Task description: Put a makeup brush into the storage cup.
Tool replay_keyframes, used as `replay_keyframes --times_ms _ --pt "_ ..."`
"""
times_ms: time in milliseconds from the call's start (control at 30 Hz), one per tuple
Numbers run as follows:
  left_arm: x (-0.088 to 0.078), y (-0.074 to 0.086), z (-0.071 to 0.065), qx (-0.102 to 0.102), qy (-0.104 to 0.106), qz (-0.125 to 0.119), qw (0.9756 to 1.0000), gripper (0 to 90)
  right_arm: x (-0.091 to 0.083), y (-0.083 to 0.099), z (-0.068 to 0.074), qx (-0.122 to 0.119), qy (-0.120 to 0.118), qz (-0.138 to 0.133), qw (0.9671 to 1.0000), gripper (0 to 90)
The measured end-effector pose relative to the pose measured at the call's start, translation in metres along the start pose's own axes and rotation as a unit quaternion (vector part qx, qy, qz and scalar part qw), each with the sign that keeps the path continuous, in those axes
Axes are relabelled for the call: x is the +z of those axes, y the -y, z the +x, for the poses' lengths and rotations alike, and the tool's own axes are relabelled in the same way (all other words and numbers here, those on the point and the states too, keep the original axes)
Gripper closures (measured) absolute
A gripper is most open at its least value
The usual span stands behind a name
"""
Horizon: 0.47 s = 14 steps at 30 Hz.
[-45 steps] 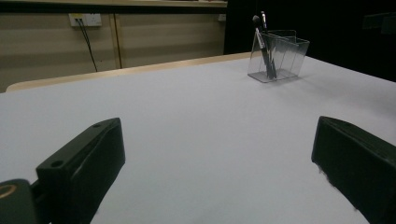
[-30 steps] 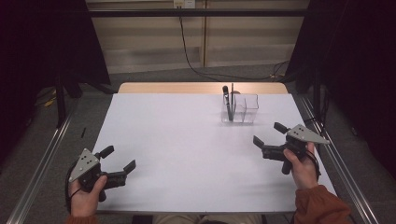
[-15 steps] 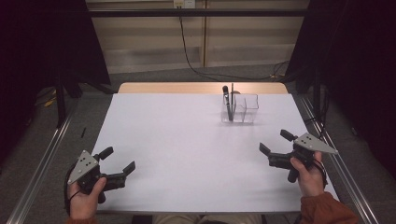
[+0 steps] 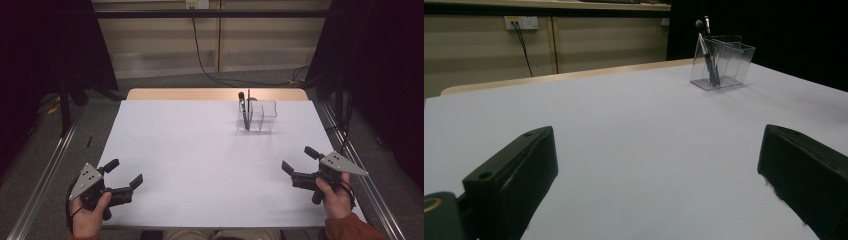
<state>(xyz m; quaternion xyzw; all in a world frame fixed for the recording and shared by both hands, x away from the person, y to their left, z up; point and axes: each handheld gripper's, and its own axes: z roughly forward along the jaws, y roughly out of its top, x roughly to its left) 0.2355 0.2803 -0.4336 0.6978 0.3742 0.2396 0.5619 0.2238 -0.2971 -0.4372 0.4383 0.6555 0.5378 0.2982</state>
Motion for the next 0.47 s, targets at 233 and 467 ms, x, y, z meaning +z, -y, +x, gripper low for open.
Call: replay_keyframes --times_ms 233,467 --pt "-0.0039 0.0005 -0.0012 -0.001 -0.005 -0.002 1.0 2.9 -0.0021 0.0047 0.0013 0.001 -0.002 0.005 1.0 1.5" --pt "-0.0039 0.0006 -0.0013 0.005 -0.005 0.001 1.0 2.9 -0.0008 0.0048 0.0013 0.003 -0.003 0.006 1.0 1.2"
